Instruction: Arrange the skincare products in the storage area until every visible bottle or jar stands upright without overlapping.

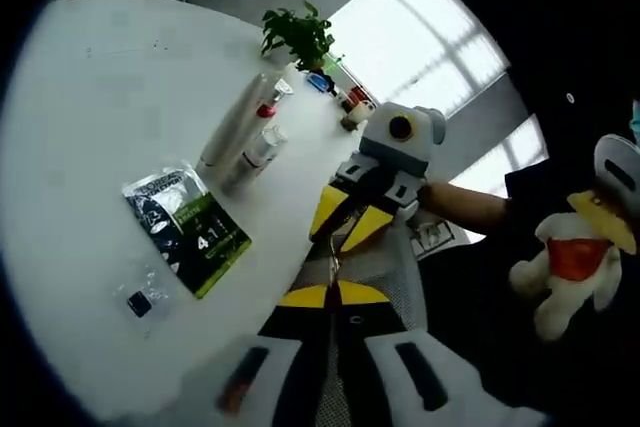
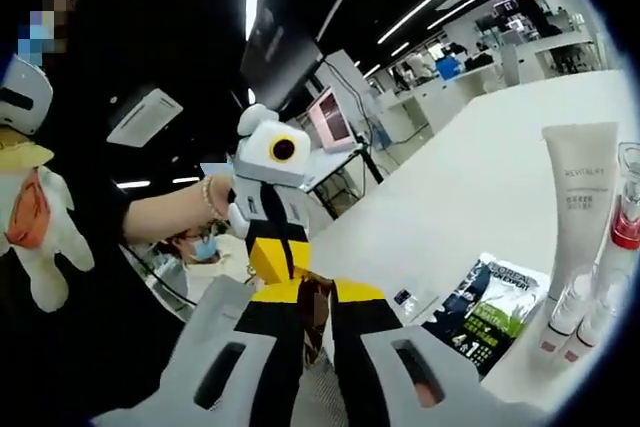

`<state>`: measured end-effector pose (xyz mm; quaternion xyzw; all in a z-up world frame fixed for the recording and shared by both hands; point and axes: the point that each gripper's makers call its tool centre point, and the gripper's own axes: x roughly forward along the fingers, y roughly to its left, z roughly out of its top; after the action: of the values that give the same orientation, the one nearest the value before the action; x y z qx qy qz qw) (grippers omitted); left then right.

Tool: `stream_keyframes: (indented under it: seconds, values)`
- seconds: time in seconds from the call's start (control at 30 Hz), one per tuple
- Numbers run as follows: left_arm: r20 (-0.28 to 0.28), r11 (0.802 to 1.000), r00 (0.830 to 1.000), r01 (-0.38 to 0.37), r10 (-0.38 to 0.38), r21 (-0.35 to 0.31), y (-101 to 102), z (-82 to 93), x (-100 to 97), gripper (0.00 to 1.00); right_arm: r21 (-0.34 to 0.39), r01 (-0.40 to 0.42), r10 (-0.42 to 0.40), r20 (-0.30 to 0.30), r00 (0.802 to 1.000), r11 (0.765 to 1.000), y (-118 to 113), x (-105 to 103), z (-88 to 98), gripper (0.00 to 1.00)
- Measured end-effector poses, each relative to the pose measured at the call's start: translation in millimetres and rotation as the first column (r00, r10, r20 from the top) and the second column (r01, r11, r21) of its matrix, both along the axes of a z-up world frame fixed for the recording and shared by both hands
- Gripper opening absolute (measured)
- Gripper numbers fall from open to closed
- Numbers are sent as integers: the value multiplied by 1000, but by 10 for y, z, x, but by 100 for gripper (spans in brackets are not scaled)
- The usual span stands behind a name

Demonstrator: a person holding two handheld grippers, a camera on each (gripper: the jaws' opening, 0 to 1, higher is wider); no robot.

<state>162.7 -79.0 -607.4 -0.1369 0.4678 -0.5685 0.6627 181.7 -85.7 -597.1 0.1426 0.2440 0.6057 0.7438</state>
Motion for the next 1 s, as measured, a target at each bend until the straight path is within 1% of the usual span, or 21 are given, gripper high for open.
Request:
stream_keyframes:
  seconds: [0.1,0.13,0.23,0.3,0.4,0.43,0.47,0.5,0.53,0.57,0.6,0.63,0.67,0.73,0.77,0.8,0.83,0.87,0.93,0.97,1.0]
  values:
    - [-22,1000,1000,1,-1,7,-27,15,-53,0,-11,-4,4,-3,1000,1000,-2,-6,-15,7]
    - [-25,1000,1000,3,-3,9,-31,14,-62,0,-16,-14,14,11,1000,1000,-1,-17,-17,6]
    - [-45,1000,999,18,-17,17,10,-4,-57,0,-26,-31,32,13,999,999,5,-46,-30,4]
    - [-49,999,998,31,-30,23,21,-16,-61,0,-32,-60,60,15,998,998,0,-82,-41,2]
    - [-52,999,998,37,-35,22,33,-21,-53,0,-30,-54,54,-3,999,998,-2,-77,-38,1]
    - [-46,999,998,31,-30,19,36,-19,-34,0,-17,-32,31,-33,999,999,-11,-51,-24,1]
    - [-13,1000,1000,20,-20,1,37,-7,18,1,-9,-25,24,-46,999,1000,-15,-44,-17,1]
    - [12,1000,1000,10,-10,-11,35,1,57,1,16,3,-2,-75,997,1000,-37,-1,7,1]
    - [17,999,1000,-5,6,-33,14,36,64,1,20,8,-7,-73,997,1000,-45,10,11,1]
    - [40,998,999,-19,21,-51,-4,56,94,2,38,31,-27,-85,996,999,-59,38,35,1]
    - [91,997,994,-51,57,-65,-13,67,158,3,50,47,-42,-91,995,998,-72,58,50,1]
    - [86,994,993,-68,76,-87,-23,91,169,3,66,69,-62,-103,993,995,-89,84,73,1]
    - [62,987,992,-103,111,-120,-14,118,209,4,80,88,-78,-112,991,993,-97,106,91,1]
    - [42,976,987,-148,156,-160,1,139,269,4,101,124,-110,-132,985,987,-133,163,109,1]
    - [43,970,982,-173,183,-169,15,131,307,5,116,139,-122,-139,983,983,-141,185,130,1]
    - [50,968,979,-185,196,-171,32,112,320,6,146,176,-152,-163,975,973,-158,236,170,1]
    - [49,968,979,-188,199,-167,56,77,304,7,156,201,-172,-179,969,967,-173,271,183,1]
    - [48,963,975,-208,219,-171,64,64,315,8,168,223,-190,-195,962,960,-185,300,201,1]
    - [29,952,968,-239,249,-190,75,48,309,8,187,248,-207,-217,954,950,-203,338,221,1]
    - [24,944,962,-261,271,-203,81,49,324,8,190,258,-214,-226,950,947,-208,353,219,1]
    - [20,933,955,-284,295,-221,84,53,328,7,181,259,-218,-219,951,949,-205,356,208,1]
